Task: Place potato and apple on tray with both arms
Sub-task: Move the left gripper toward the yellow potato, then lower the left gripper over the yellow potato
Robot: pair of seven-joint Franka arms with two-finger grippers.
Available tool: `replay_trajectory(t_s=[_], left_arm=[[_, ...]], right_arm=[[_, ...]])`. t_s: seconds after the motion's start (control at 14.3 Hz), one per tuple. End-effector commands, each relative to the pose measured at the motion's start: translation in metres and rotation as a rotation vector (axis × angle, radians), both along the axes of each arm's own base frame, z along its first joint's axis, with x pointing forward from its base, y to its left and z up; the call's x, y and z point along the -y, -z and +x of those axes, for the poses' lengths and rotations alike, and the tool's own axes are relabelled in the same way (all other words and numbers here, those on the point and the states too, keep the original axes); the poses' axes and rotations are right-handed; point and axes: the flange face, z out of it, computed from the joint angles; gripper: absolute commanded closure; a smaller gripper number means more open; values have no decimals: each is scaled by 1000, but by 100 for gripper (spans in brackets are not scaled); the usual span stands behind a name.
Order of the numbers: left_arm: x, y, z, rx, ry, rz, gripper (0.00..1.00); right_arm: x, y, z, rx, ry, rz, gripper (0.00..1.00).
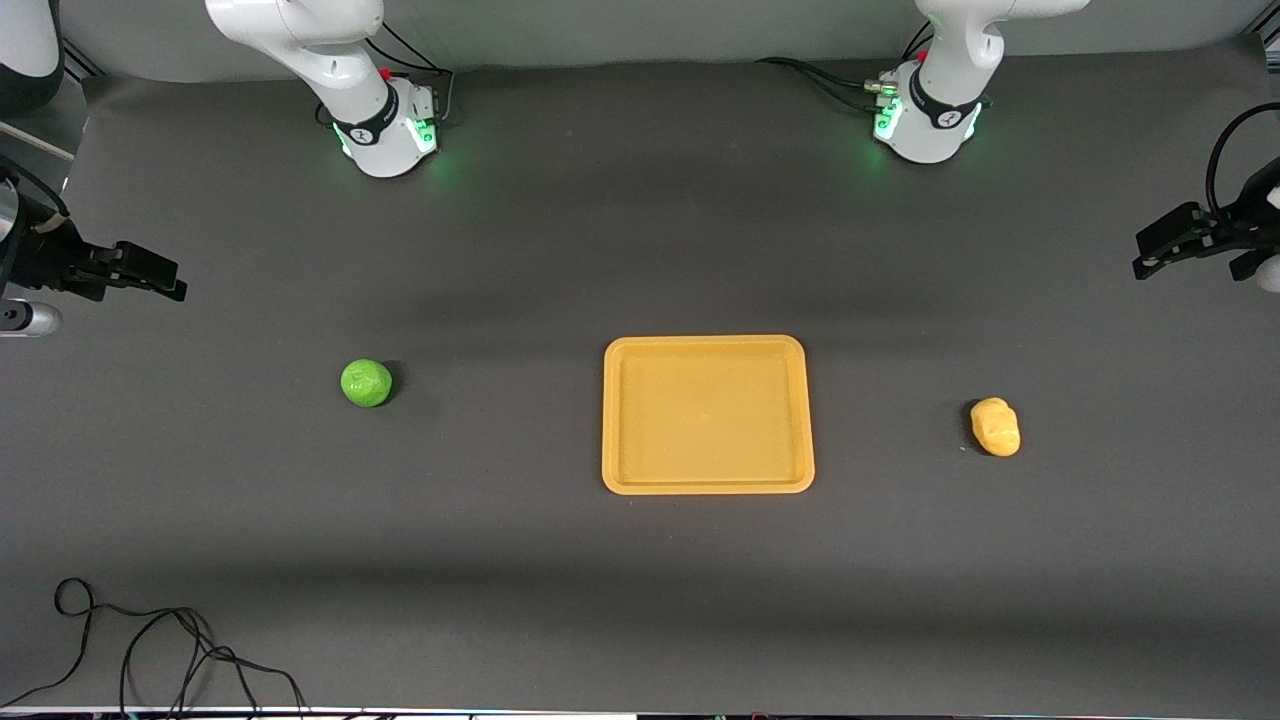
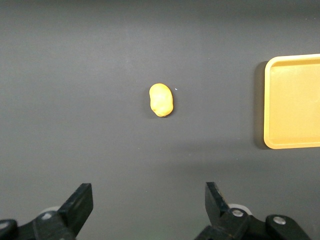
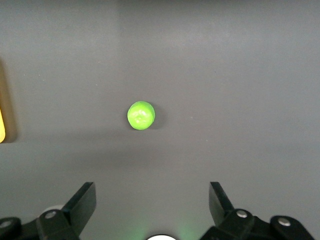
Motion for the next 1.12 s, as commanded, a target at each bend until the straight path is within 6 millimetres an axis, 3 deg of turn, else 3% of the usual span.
replay_trajectory(t_s=[0.0, 0.21, 0.42, 0.91, 1.05], left_arm=[[-2, -3, -3, -10, 6, -7, 0], [-1, -1, -2, -7, 10, -7, 0], [-2, 19, 1, -19, 9, -7, 0], [-3, 159, 9, 2, 12, 7, 0], [-18, 207, 22, -29, -25, 7, 0]], right_arm=[[2, -5, 2, 4, 1, 10, 0], [3, -8, 3, 12, 3, 10, 0], [5, -9, 3, 13, 4, 10, 0], [3, -5, 4, 7, 1, 10, 0], [3, -5, 5, 7, 0, 10, 0]])
